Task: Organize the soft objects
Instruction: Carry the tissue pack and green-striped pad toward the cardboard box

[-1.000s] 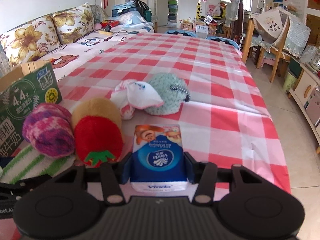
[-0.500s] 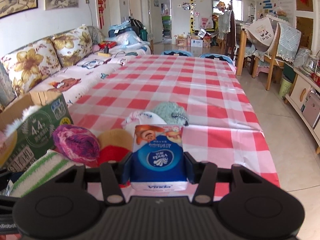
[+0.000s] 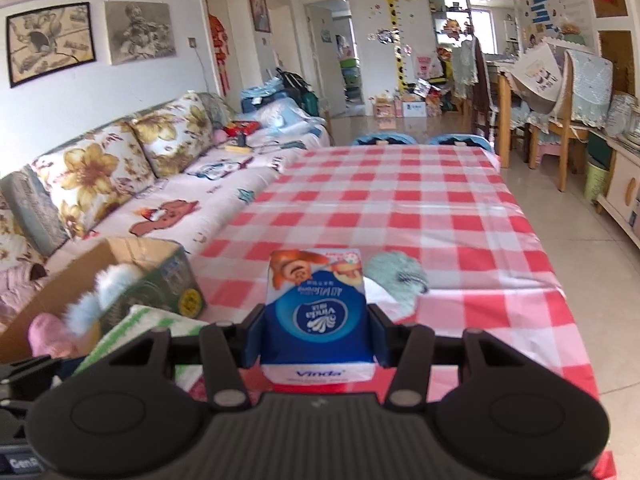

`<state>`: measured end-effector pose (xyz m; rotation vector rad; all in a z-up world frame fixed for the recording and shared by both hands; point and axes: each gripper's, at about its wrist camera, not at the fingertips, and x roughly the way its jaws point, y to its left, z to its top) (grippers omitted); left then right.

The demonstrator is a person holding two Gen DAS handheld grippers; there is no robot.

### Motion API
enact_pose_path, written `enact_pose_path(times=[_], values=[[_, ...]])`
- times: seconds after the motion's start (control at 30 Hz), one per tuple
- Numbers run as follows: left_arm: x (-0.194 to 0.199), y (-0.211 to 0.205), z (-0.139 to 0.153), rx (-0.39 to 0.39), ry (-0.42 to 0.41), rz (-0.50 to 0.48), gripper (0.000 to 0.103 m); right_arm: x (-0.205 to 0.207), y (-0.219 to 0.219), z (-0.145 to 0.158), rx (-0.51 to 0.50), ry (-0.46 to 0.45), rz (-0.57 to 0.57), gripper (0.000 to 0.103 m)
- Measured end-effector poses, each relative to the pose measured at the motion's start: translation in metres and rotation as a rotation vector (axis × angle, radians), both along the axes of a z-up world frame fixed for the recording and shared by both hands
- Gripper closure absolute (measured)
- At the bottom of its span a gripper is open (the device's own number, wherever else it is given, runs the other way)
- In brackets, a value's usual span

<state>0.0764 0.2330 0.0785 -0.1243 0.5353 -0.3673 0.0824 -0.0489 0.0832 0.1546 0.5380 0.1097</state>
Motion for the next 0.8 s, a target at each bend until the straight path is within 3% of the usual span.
enact_pose_path(times=[0.27,0.8], values=[[0.007,0.015,0.010,-0.012,-0.043,0.071,0.013,0.010,0.024,0.015,0.077,-0.030,0.055,0.052],[0.033,0.060,0.017,-0.049,-0.053,0.301,0.011,0.042,0.092,0.035,0.097,-0.078,0.209,0.052]])
